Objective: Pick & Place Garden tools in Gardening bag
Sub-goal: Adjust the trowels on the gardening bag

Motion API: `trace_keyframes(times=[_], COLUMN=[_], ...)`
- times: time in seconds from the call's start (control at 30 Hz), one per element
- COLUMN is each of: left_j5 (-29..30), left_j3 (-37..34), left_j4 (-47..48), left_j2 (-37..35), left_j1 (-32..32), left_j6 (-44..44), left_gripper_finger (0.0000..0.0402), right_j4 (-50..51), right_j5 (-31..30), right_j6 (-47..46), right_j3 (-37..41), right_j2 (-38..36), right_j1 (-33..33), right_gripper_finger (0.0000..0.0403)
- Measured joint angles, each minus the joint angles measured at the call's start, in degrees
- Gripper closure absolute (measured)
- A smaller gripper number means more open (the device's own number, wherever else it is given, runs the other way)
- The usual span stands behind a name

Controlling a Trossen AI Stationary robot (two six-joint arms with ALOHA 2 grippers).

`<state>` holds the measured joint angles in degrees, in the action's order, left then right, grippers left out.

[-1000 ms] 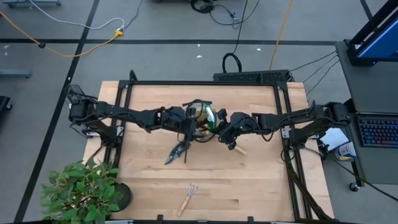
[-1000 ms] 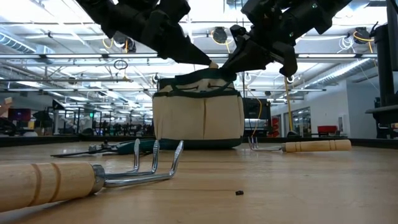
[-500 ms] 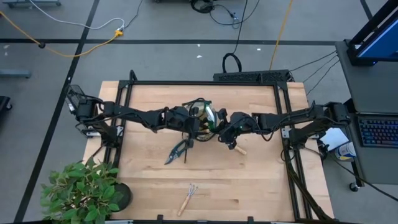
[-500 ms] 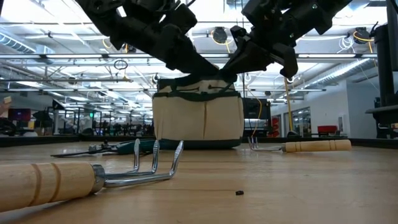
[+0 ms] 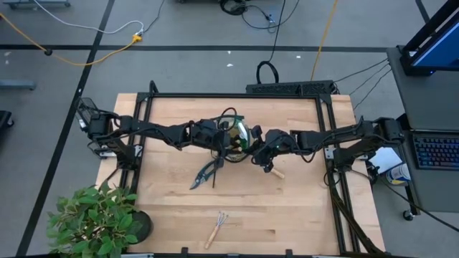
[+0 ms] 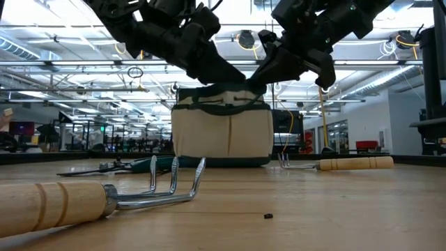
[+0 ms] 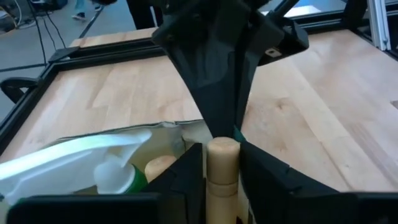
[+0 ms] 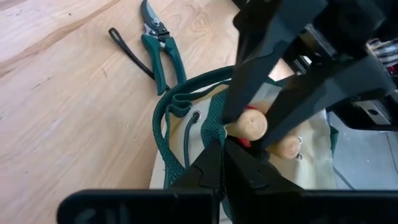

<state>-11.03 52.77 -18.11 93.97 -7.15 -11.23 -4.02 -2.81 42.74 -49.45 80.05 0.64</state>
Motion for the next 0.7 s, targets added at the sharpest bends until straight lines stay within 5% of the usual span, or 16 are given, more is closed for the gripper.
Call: trace_keyframes(times=[0.57,0.7], left_j5=[0.5,0.2], left_j3=[0.0,0.1], left_j4=[-2.3,-4.3], left_j2=[1.1,3.3], left_j1=[-0.9,-1.7], left_j6=[1.4,1.9], left_gripper_finger=[0.0324,0.0324], right_j4=[-0.3,-1.9], right_j5=[0.3,4.3], right_j6=[0.1,0.4], right_j3=[0.0,0.0], right_j2=[0.0,0.0], right_j1=[0.0,0.0], right_gripper_finger=[0.0403,0.0403])
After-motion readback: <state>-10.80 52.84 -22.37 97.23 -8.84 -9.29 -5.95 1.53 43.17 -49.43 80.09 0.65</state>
